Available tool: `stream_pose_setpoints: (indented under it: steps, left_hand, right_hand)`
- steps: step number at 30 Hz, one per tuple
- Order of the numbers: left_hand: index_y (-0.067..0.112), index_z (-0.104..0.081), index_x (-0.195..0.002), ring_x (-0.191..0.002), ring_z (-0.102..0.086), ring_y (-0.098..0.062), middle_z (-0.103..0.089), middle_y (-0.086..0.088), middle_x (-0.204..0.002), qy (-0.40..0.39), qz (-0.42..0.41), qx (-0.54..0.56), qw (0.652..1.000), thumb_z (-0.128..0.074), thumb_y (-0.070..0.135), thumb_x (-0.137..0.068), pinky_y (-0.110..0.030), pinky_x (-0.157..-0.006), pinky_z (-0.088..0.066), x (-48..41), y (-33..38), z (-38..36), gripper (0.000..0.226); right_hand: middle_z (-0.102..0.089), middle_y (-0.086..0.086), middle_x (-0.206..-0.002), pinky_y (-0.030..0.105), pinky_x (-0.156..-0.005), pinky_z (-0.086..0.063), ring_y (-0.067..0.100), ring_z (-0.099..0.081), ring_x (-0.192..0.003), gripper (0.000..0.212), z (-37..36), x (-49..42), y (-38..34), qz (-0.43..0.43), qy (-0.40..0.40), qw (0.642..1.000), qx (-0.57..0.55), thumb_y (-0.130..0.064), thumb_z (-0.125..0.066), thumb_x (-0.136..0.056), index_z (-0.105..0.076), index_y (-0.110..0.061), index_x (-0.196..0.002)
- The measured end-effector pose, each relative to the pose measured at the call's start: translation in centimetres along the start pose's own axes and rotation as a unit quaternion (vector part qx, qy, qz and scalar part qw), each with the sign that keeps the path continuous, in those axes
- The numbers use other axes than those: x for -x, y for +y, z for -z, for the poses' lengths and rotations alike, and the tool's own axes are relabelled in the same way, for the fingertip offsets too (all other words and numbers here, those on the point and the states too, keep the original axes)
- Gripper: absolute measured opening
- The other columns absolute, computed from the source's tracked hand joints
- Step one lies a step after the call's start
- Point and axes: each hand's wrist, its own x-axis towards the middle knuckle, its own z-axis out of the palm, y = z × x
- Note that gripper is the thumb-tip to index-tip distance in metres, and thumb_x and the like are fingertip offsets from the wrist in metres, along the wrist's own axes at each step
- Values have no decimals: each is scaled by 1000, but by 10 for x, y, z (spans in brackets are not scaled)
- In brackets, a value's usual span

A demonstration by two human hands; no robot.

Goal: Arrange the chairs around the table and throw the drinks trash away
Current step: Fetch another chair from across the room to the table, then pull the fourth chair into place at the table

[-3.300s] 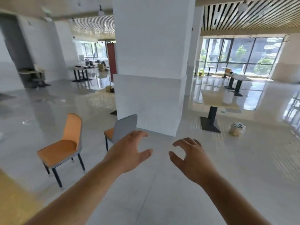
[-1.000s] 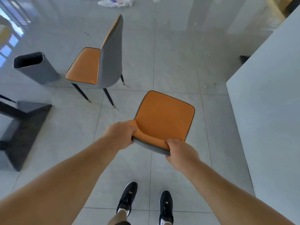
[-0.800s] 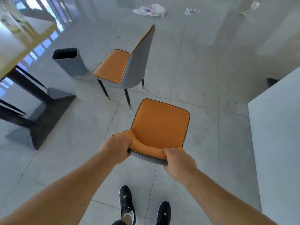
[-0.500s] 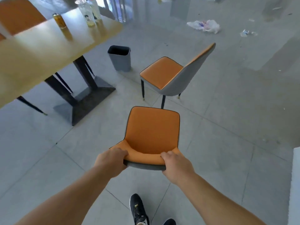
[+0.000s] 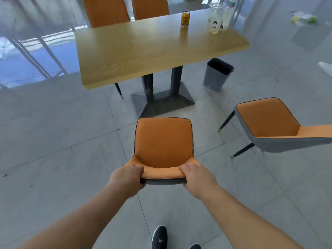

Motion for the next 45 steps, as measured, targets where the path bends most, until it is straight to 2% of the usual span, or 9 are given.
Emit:
stream_pose_setpoints:
  steps: [9, 13, 16, 22, 25, 29, 34, 37, 45]
  left_hand:
    - [36, -51, -107, -76, -56, -14, -51, 13, -92, 30, 86, 70, 993, -57, 56, -91, -29, -63, -48, -64, 6, 27, 26]
    - [35, -51, -110, -70, -50, -12, -48, 14, -92, 56, 127, 77, 987, -55, 54, -94, -27, -59, -41, -116, 14, 55, 24]
    - [36, -52, -111, -74, -53, -12, -50, 13, -93, 72, 157, 100, 980, -58, 51, -95, -29, -63, -48, -157, 14, 80, 23]
    - [34, -54, -115, -73, -54, -16, -53, 7, -94, 122, 210, 123, 962, -60, 41, -96, -34, -63, -50, -225, 8, 119, 21]
    - [32, -53, -119, -77, -55, -18, -50, 7, -96, 74, 229, 126, 962, -65, 44, -91, -35, -66, -50, -232, 0, 129, 33]
    - [30, -49, -118, -89, -55, -14, -49, 9, -104, -28, 224, 129, 966, -71, 62, -76, -35, -73, -54, -221, 16, 133, 57]
    - [29, -51, -110, -75, -51, -11, -50, 8, -90, -12, 138, 63, 988, -66, 73, -77, -27, -54, -39, -237, 74, 177, 57]
    - [30, -50, -115, -70, -53, -12, -50, 9, -87, 40, 49, 73, 995, -64, 73, -81, -26, -54, -46, -254, 134, 219, 56]
    - [29, -44, -142, -105, -62, -25, -58, -1, -130, 105, -113, 39, 987, -65, 70, -82, -34, -69, -45, -277, 326, 306, 76]
  right_hand:
    - [-52, 2, -123, 45, -86, -53, 26, -48, -112, 32, 65, -118, 33, 83, -8, 995, 46, -19, -55, -96, -53, -31, -125]
    - [-52, 1, -117, 42, -77, -52, 25, -48, -107, 24, 101, -180, 58, 115, -1, 992, 55, -20, -55, -96, -52, -29, -119]
    - [-51, 1, -112, 39, -74, -48, 24, -48, -106, 22, 124, -226, 71, 128, 4, 990, 67, -21, -55, -98, -51, -30, -117]
    - [-53, 0, -106, 42, -77, -56, 22, -49, -97, 21, 162, -300, 82, 147, 24, 987, 64, -25, -58, -98, -51, -31, -117]
    - [-52, -1, -103, 40, -74, -55, 22, -51, -95, 22, 169, -309, 74, 154, 1, 985, 83, -34, -63, -96, -50, -30, -113]
    - [-51, 1, -118, 44, -85, -54, 26, -48, -115, 35, 167, -287, 78, 123, -51, 989, 71, -42, -65, -93, -50, -28, -122]
    - [-50, -2, -133, 44, -96, -50, 22, -46, -121, 64, 203, -256, 103, 107, -23, 994, 19, -63, -61, -90, -44, -29, -141]
    - [-50, 1, -141, 45, -100, -49, 23, -45, -128, 70, 241, -230, 140, 81, 11, 996, 36, -65, -58, -92, -41, -26, -147]
    - [-50, 3, -142, 46, -98, -50, 25, -44, -129, 68, 326, -110, 318, -79, 132, 988, 5, -65, -56, -93, -42, -25, -147]
